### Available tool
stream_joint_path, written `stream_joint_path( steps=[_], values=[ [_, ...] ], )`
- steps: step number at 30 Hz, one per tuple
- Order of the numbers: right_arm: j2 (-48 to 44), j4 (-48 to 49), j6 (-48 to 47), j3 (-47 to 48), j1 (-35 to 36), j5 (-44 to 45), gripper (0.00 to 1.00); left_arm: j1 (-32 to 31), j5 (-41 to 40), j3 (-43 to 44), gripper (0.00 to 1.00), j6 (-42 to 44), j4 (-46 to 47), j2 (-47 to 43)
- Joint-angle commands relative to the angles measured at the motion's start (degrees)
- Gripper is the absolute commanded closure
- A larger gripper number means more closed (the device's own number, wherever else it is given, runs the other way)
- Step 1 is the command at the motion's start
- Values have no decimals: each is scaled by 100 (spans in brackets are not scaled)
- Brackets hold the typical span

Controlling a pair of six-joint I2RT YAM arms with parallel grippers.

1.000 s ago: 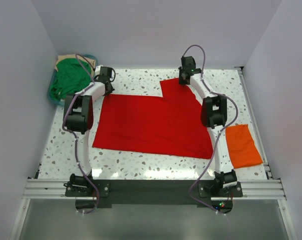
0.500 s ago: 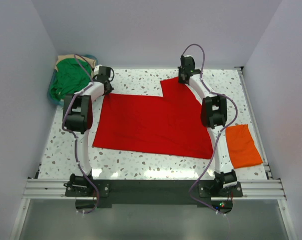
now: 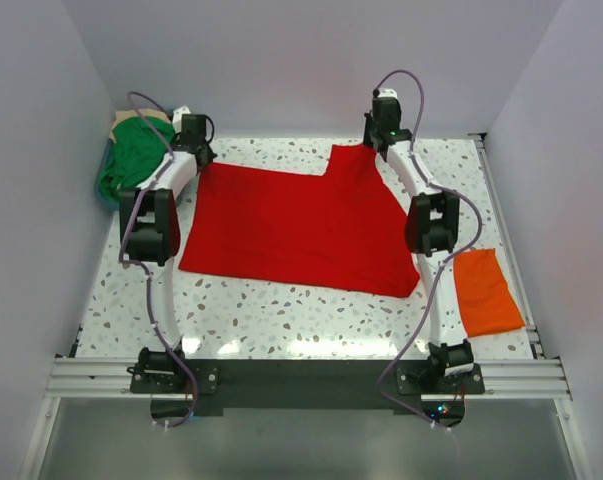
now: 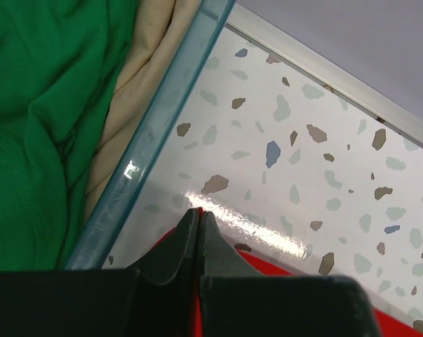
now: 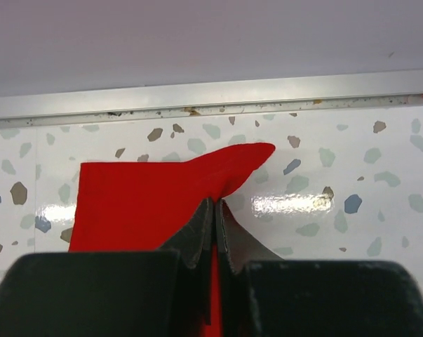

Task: Fold and stack the t-shirts
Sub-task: Fold the tshirt

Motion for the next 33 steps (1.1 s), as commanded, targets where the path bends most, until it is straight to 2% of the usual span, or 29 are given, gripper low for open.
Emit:
stream_joint_path(
  steps=[1,6,12,21,33],
  values=[
    [-574,371,-92,296,-52,3,100,118,97,305,100,33,305,119],
    [-1161,310,-75,-98,-61,-15,100,153,159,306,100,51,340,5],
    [-2671,529,433,-2476,-52,-15,100,153,229,-27,100,51,331,-267],
    [-4475,591,997,-5053,132,108,100,232,212,-722,100,-55,182,-681],
    [-6031,345,1524,-6919,624,354,100,294,255,-1610,100,-195,173,-1516]
  ],
)
